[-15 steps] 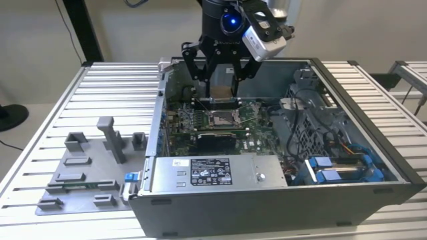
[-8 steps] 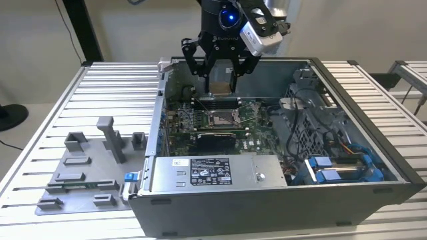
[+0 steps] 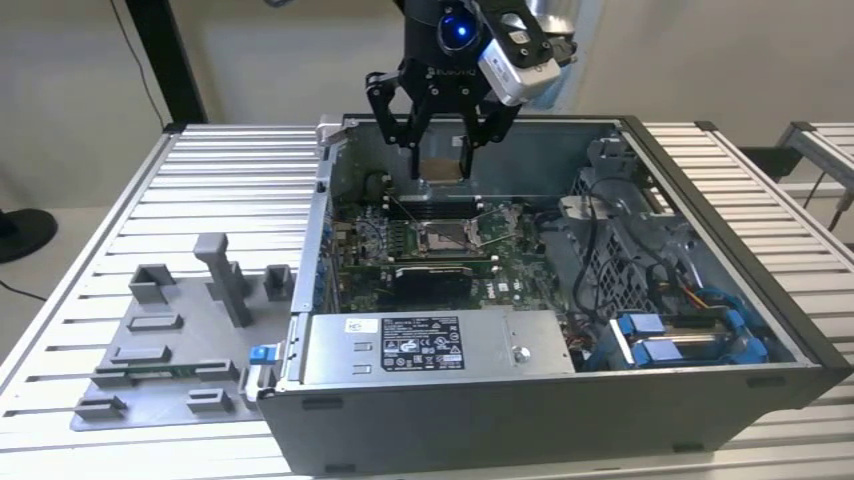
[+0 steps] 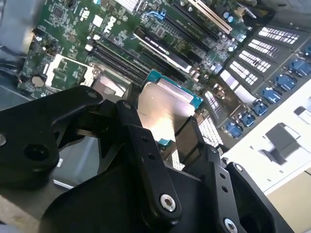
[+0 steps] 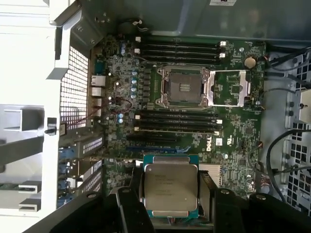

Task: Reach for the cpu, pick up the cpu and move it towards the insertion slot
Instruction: 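Pick up the cpu and move it towards the insertion slot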

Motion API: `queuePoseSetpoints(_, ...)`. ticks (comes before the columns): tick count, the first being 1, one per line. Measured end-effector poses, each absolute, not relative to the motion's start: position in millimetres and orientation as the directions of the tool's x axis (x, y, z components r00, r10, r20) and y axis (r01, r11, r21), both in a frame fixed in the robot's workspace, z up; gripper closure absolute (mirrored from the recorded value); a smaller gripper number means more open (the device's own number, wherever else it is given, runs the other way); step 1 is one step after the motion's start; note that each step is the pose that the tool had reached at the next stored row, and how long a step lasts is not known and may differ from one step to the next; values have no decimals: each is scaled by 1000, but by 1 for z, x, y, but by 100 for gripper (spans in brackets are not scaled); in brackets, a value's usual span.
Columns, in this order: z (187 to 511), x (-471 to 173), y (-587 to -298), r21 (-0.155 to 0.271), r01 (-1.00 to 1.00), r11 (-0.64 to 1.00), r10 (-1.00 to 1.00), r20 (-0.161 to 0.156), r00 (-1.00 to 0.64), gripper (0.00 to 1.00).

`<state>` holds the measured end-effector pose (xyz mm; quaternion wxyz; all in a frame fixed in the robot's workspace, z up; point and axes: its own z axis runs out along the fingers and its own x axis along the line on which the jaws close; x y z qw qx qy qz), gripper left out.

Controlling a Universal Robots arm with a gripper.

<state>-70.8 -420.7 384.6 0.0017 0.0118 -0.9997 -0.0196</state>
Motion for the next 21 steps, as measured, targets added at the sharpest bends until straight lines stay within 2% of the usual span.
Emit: queuePoseSetpoints(21, 382, -40, -411, 39, -21, 999, -22, 3, -1000, 100)
